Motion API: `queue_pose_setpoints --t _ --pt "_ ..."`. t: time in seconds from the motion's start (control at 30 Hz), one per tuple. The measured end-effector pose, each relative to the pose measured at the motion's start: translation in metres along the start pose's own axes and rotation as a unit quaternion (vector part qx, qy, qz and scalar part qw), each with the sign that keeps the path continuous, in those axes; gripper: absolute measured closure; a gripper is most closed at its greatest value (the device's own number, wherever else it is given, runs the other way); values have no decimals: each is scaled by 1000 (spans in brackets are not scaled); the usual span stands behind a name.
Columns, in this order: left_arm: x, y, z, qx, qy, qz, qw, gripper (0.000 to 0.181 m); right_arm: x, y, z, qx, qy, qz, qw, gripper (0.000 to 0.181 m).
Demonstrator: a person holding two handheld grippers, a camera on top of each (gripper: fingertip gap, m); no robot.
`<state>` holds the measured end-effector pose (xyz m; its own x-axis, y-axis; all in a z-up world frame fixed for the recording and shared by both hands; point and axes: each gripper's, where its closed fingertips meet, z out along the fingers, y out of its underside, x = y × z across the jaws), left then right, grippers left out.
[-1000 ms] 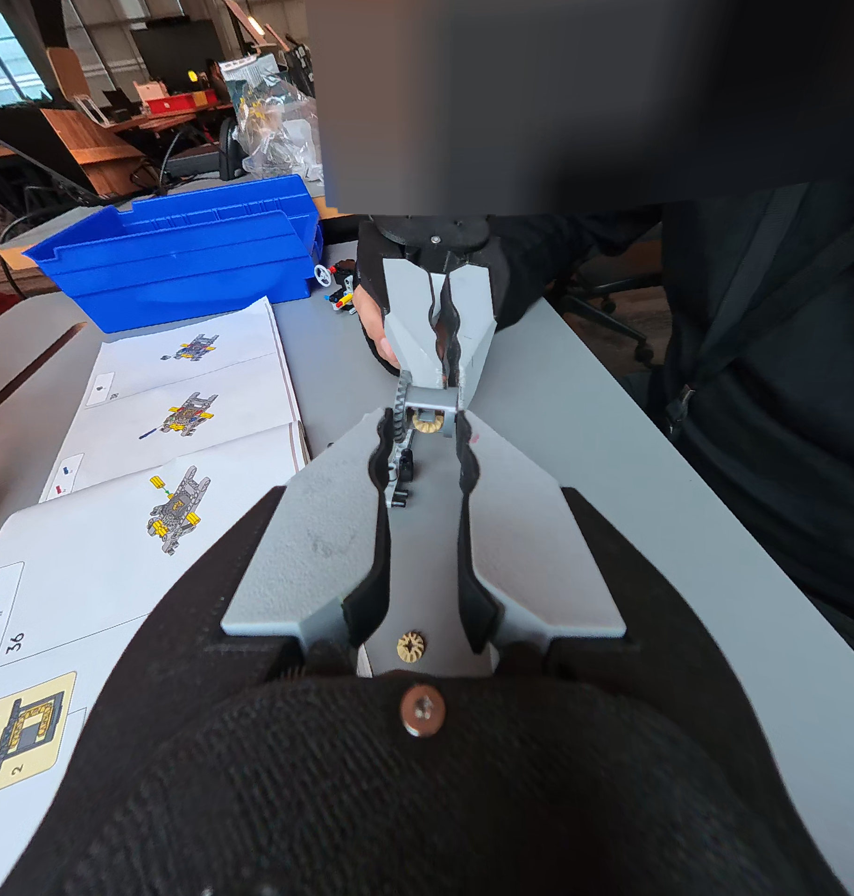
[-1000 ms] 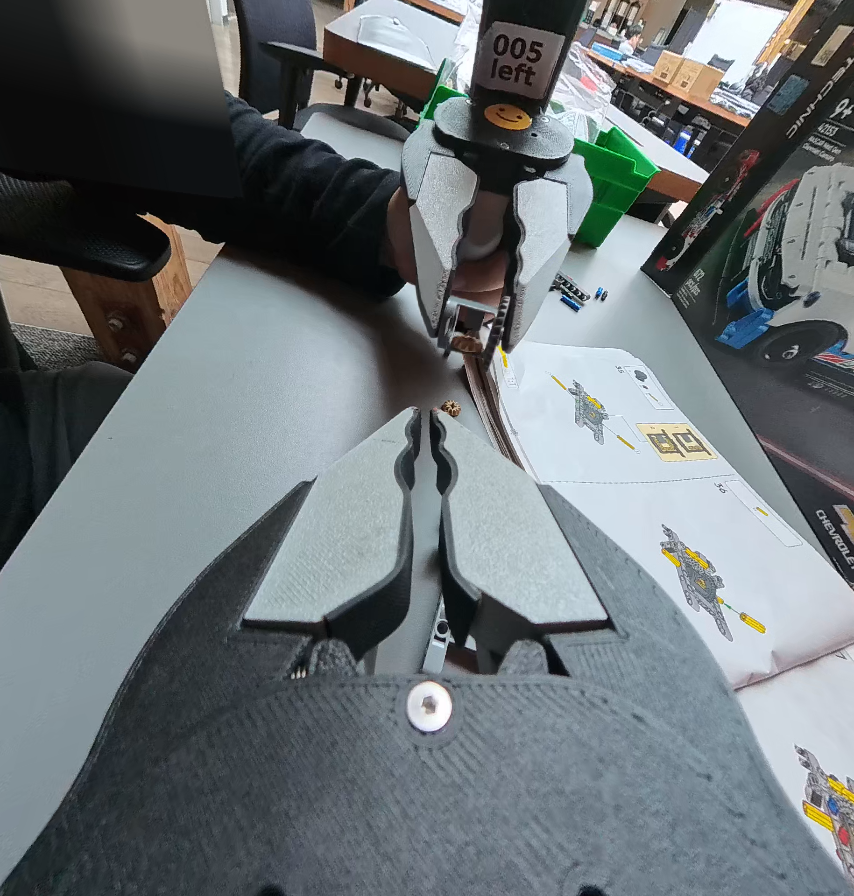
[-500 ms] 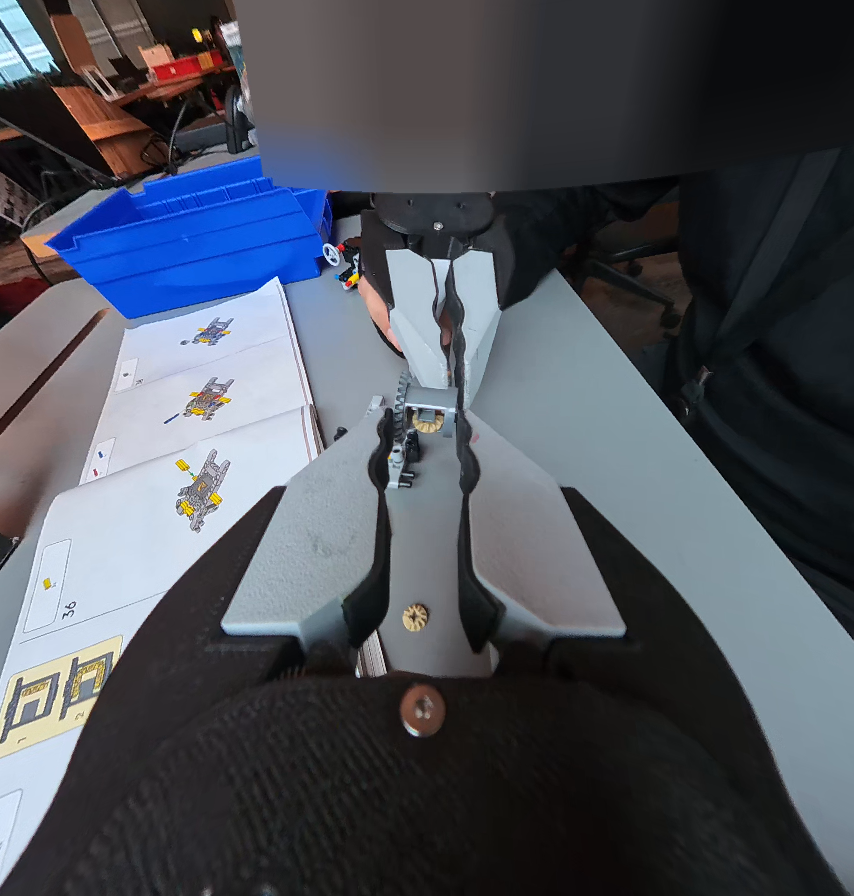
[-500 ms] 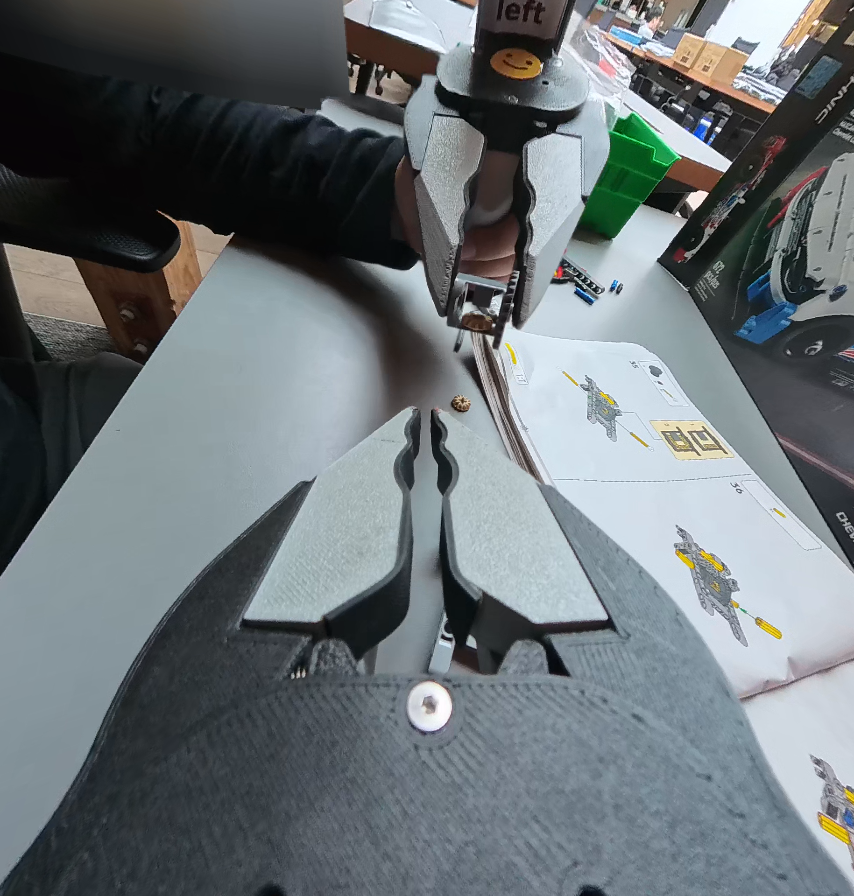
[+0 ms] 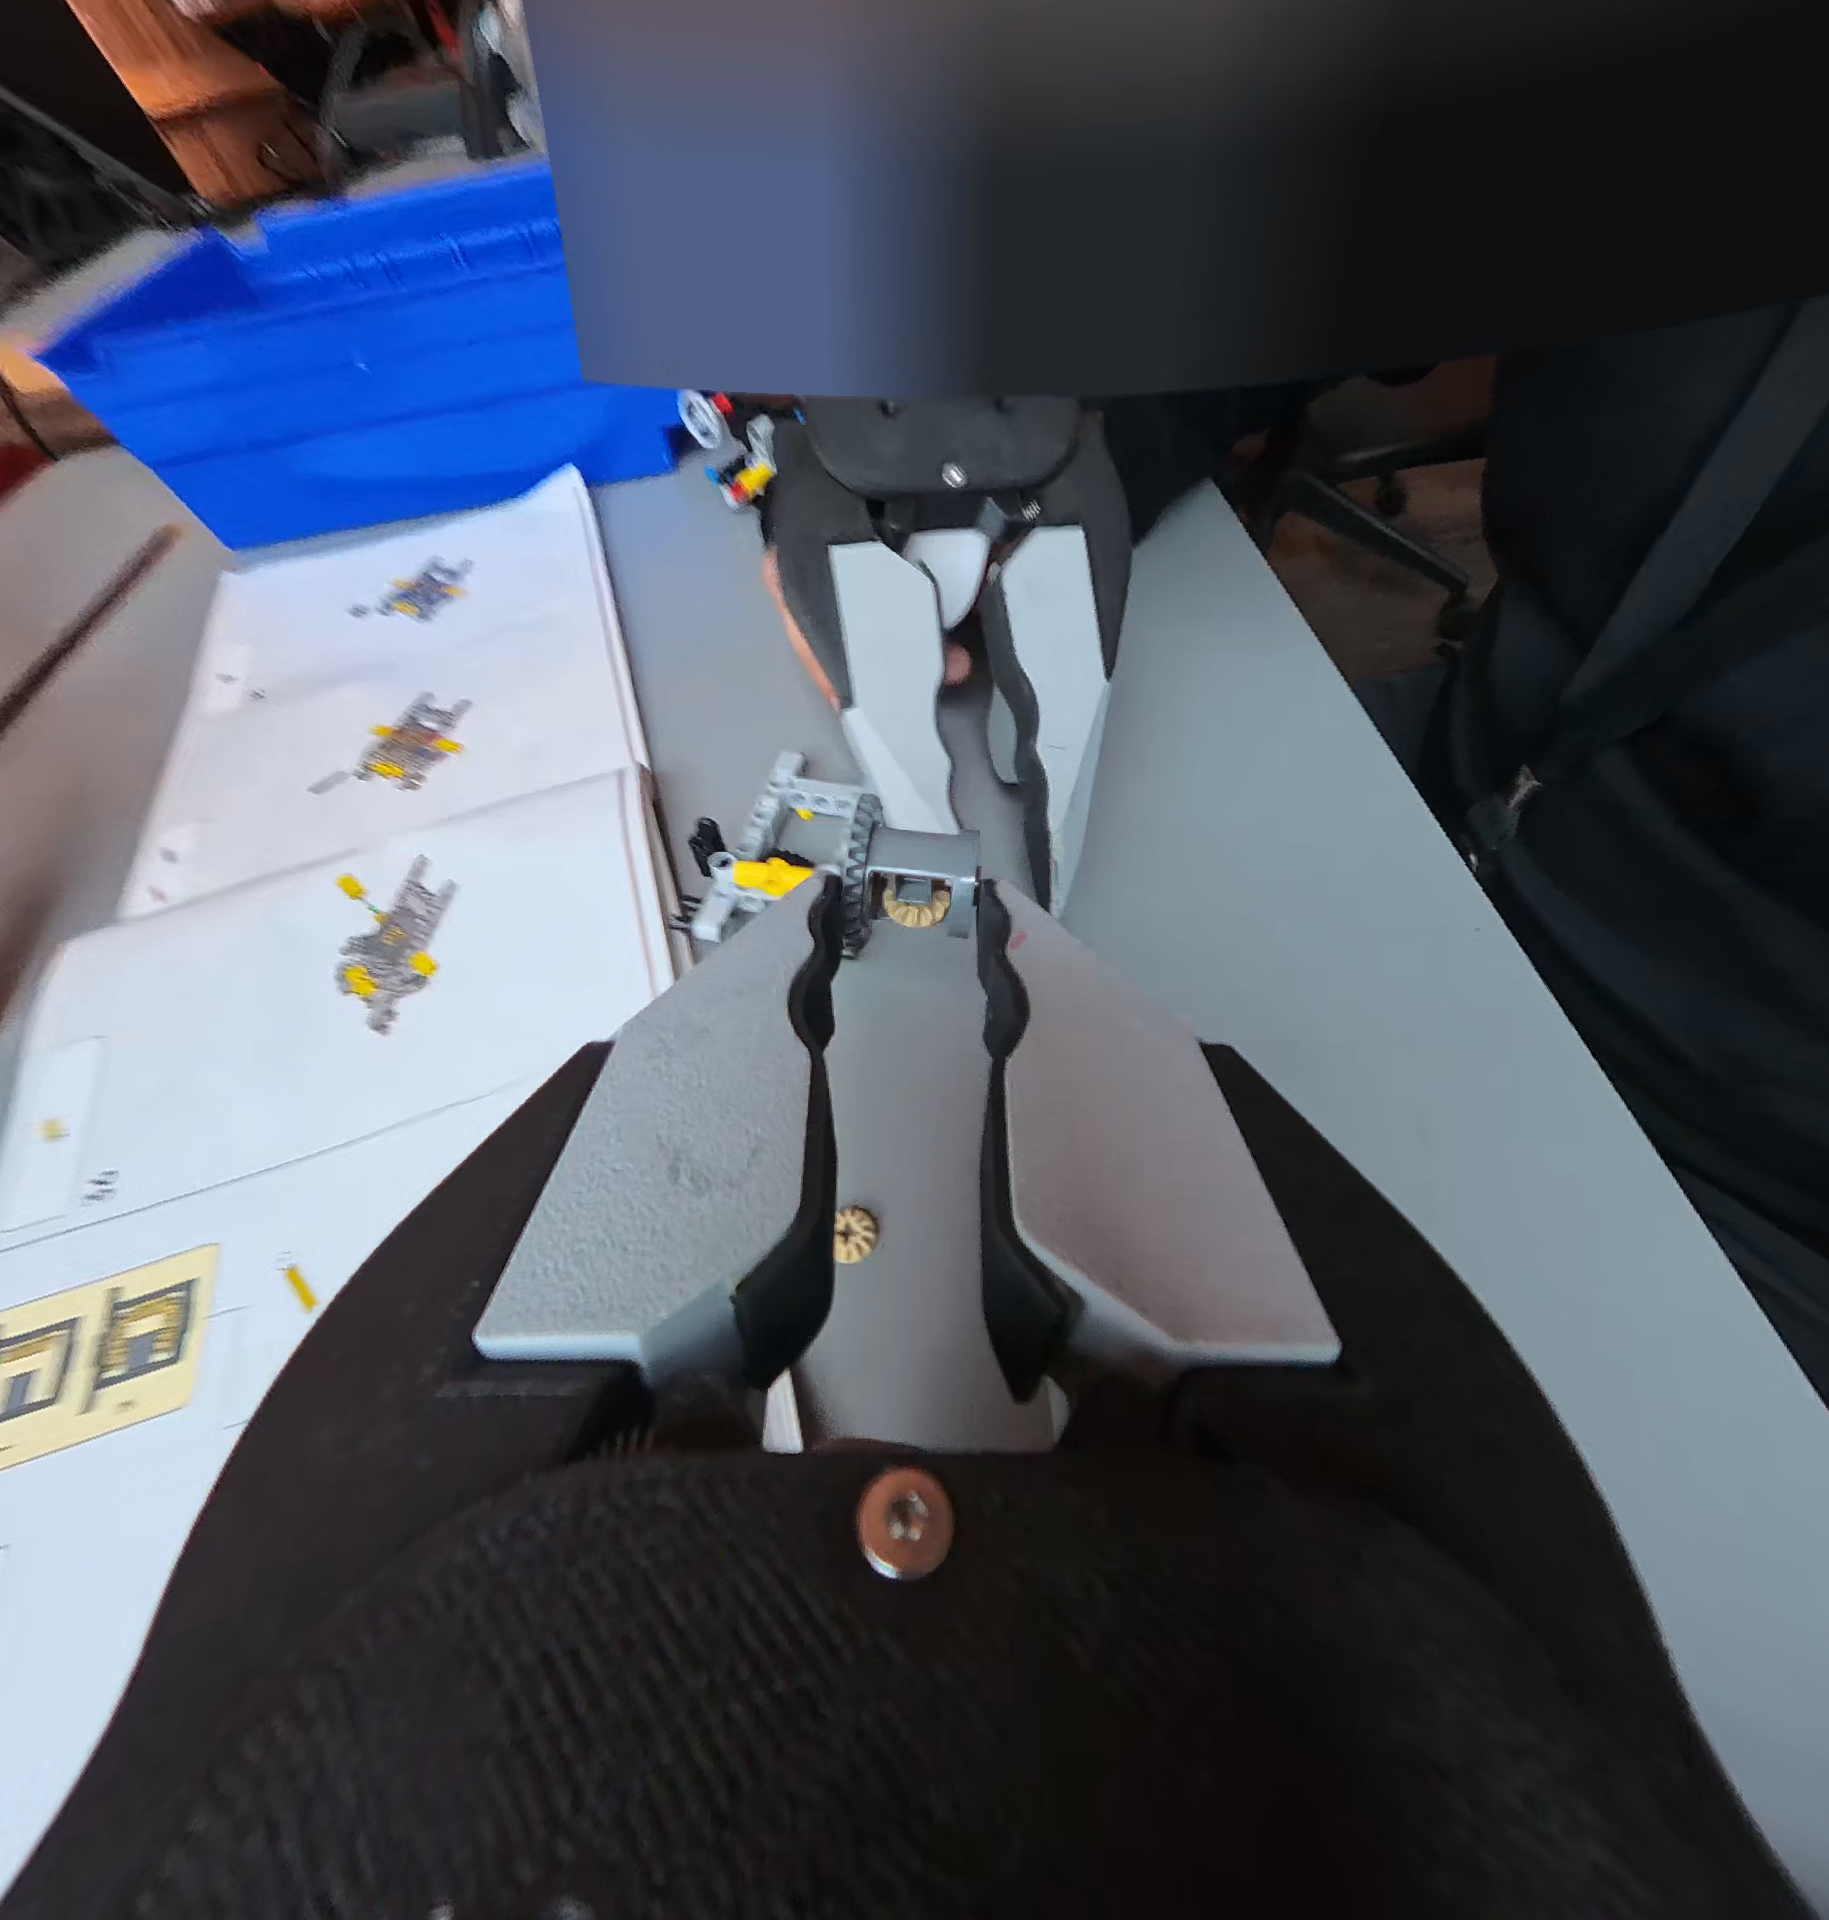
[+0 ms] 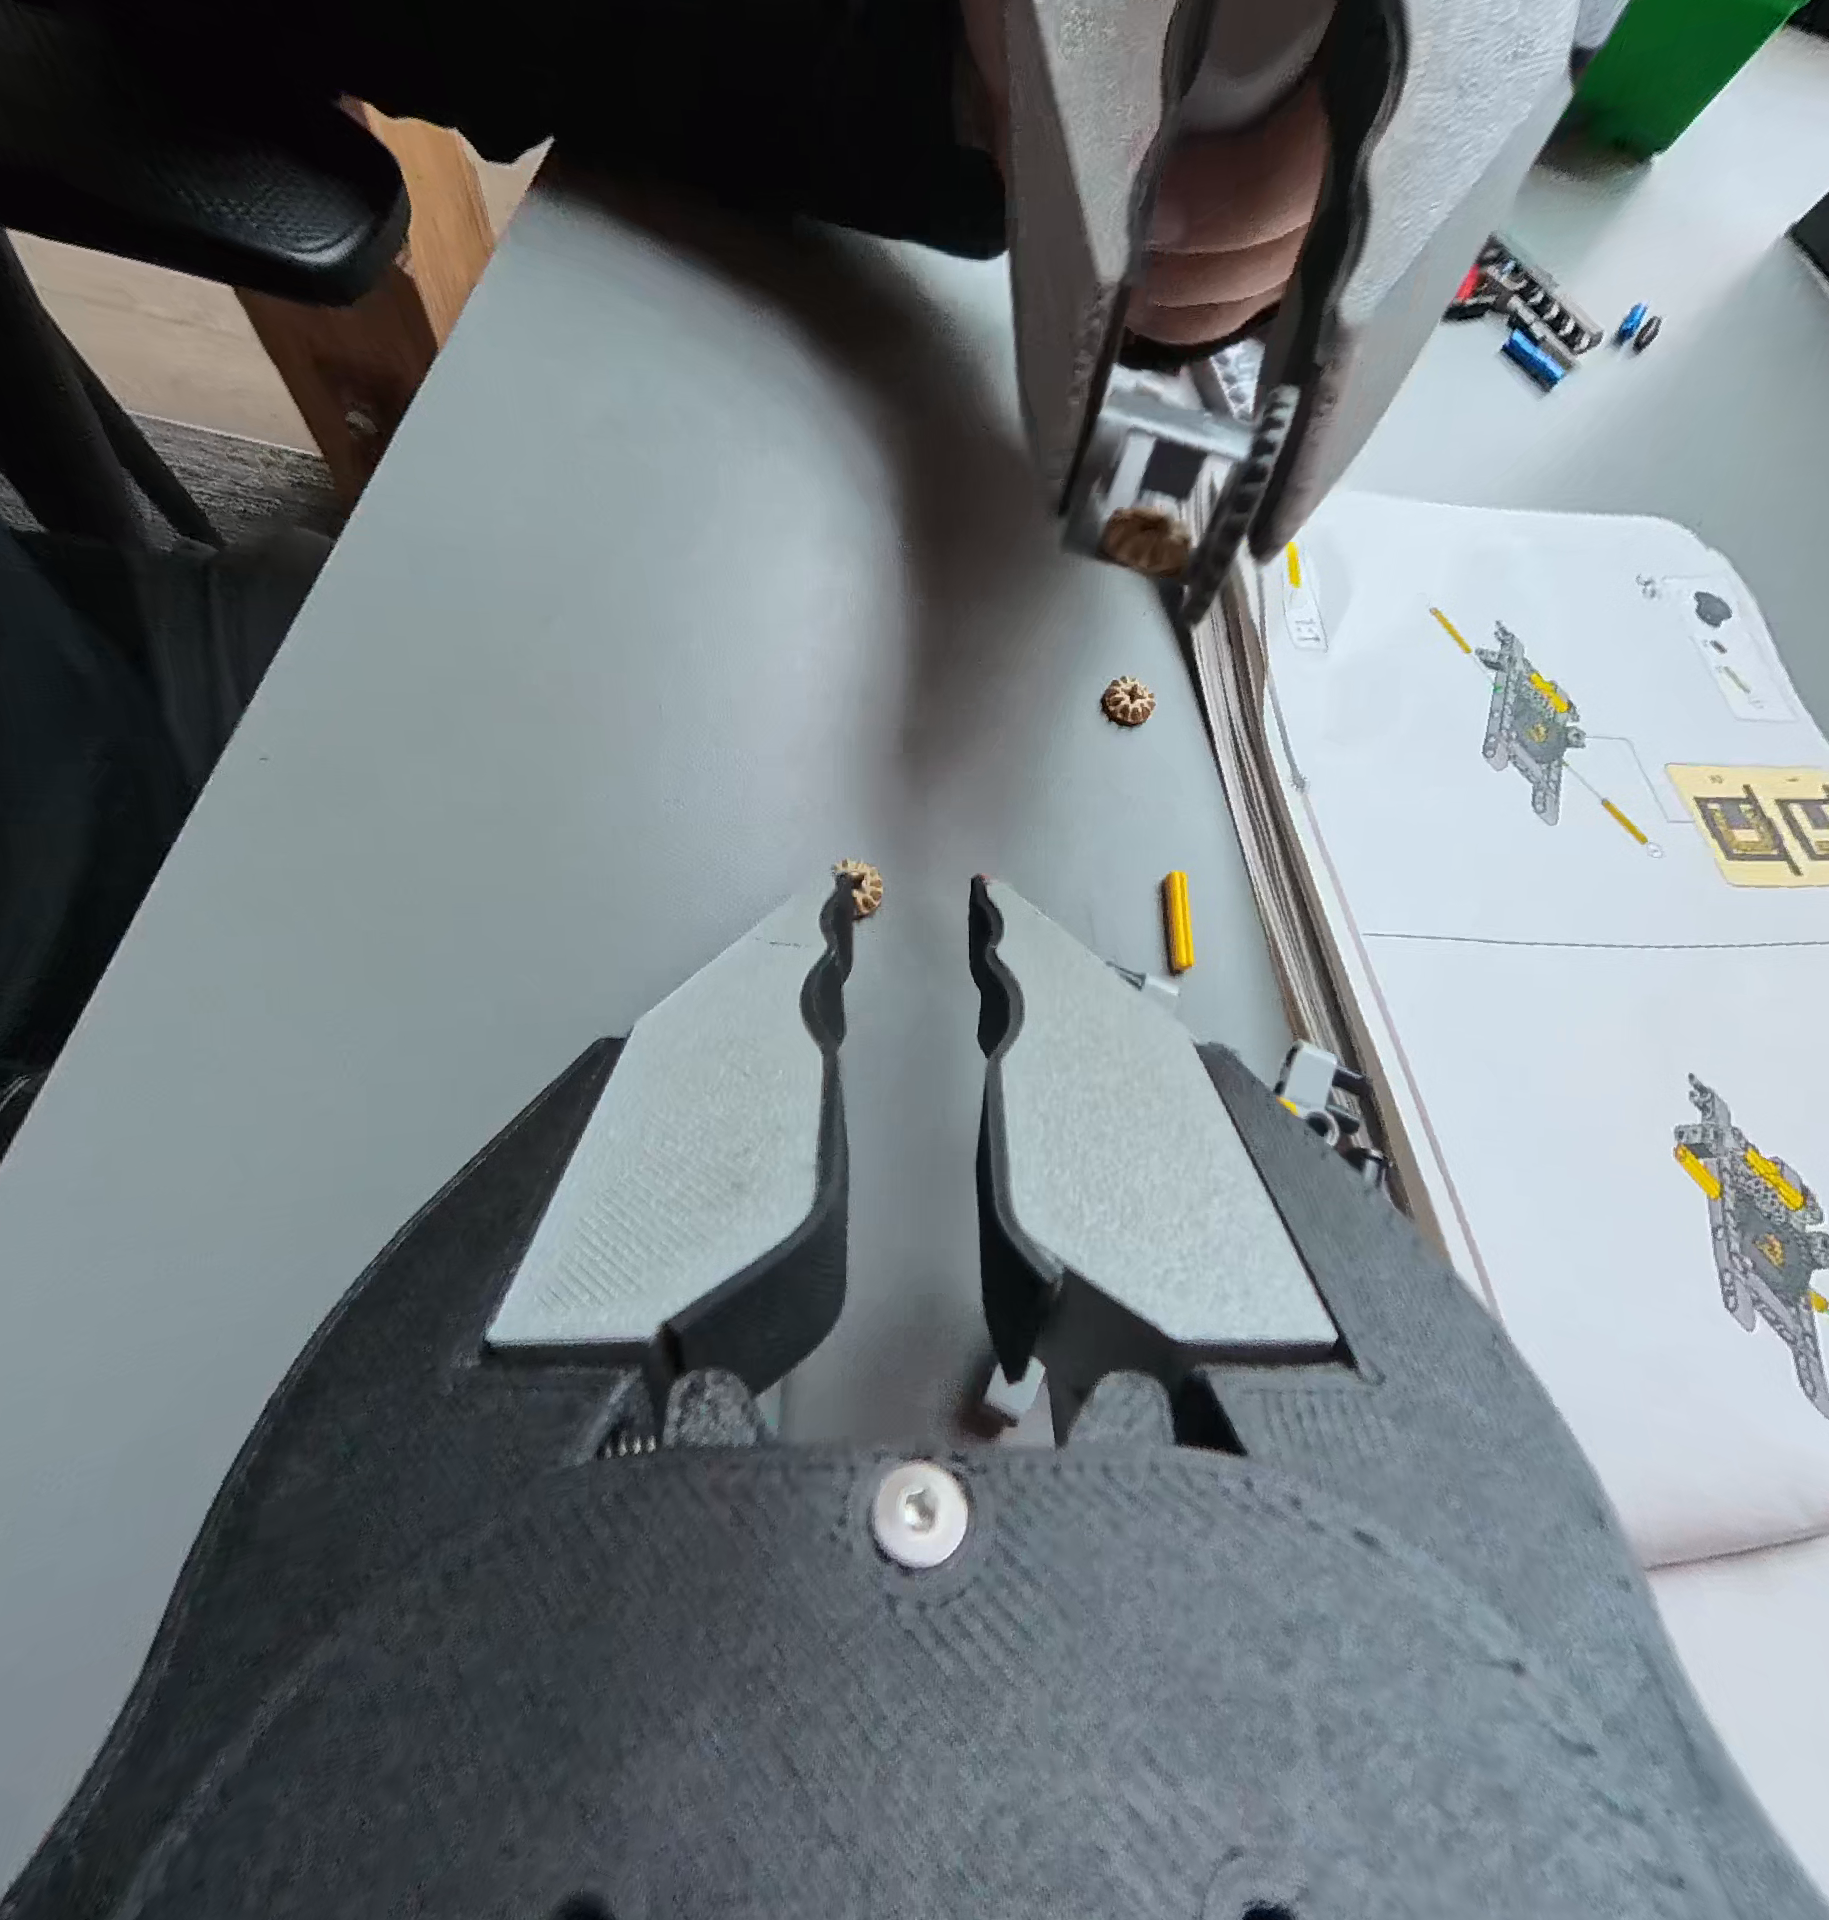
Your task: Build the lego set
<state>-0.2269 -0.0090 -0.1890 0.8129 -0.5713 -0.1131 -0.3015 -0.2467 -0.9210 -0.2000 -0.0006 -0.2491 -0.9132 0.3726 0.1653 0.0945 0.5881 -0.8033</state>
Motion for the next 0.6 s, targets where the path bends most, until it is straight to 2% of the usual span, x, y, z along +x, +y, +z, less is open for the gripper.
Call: queue_pose_setpoints --t 0.13,0.33,0.6 --pt "2 10 6 -24 5 3 1000 159 -2 4 4 -17 -14 7 1000 162" --pt "-3 10 -1 -16 -5 11 1000 158 -4 12 11 -51 -16 -7 999 165" --pt "-5 24 0 -44 -7 13 999 158 -3 9 16 -54 -8 -13 998 169"
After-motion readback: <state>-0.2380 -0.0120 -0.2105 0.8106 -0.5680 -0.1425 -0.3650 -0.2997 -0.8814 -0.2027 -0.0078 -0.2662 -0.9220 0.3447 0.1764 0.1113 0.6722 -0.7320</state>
